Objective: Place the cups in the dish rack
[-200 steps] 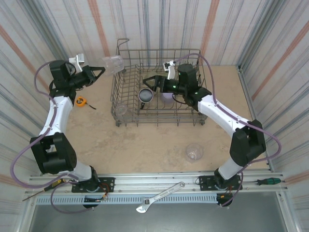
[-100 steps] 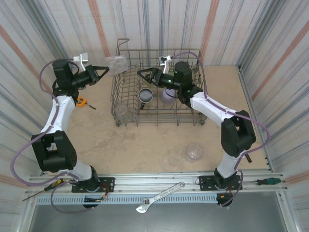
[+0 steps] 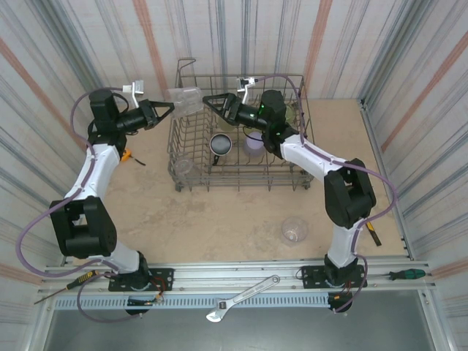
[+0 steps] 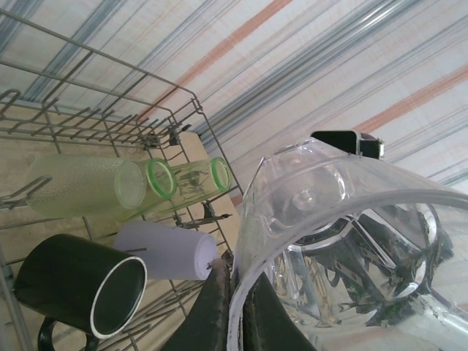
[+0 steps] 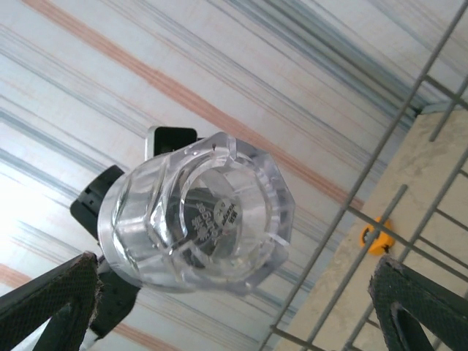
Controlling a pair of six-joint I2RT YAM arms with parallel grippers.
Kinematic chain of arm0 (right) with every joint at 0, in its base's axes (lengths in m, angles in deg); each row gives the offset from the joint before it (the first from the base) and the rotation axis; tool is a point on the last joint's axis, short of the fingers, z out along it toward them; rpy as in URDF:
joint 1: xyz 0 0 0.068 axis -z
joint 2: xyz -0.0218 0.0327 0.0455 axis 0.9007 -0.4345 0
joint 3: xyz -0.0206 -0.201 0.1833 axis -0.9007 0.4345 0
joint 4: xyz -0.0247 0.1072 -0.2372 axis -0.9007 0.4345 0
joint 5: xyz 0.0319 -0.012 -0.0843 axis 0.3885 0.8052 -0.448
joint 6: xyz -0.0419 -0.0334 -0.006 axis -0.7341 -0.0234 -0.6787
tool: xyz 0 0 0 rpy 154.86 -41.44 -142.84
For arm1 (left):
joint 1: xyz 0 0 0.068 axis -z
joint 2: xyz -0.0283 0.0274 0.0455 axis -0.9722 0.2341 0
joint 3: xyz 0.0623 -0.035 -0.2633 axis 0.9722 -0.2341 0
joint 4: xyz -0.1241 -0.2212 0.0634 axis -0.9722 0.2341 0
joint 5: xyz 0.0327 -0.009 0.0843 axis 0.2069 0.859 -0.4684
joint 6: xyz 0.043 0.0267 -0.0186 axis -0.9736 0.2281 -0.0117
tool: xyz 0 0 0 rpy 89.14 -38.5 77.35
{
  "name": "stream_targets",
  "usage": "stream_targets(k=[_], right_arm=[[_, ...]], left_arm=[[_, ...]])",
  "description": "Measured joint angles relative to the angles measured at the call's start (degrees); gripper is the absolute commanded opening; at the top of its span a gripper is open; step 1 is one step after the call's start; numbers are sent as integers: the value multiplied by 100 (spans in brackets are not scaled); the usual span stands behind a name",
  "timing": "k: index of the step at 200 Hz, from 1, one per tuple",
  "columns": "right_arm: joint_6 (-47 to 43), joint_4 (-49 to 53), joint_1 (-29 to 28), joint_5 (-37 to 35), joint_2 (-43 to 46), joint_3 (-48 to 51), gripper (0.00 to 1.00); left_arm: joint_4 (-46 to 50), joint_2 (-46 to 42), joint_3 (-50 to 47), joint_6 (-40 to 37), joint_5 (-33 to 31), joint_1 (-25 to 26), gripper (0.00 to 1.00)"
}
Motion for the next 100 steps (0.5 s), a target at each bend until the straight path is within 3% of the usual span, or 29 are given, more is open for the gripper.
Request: stream_targets(k=[100], right_arm=[[966,-929,-179,46,-516,-262,97]], left_arm=[[-109,273,0,24,238,251,0]])
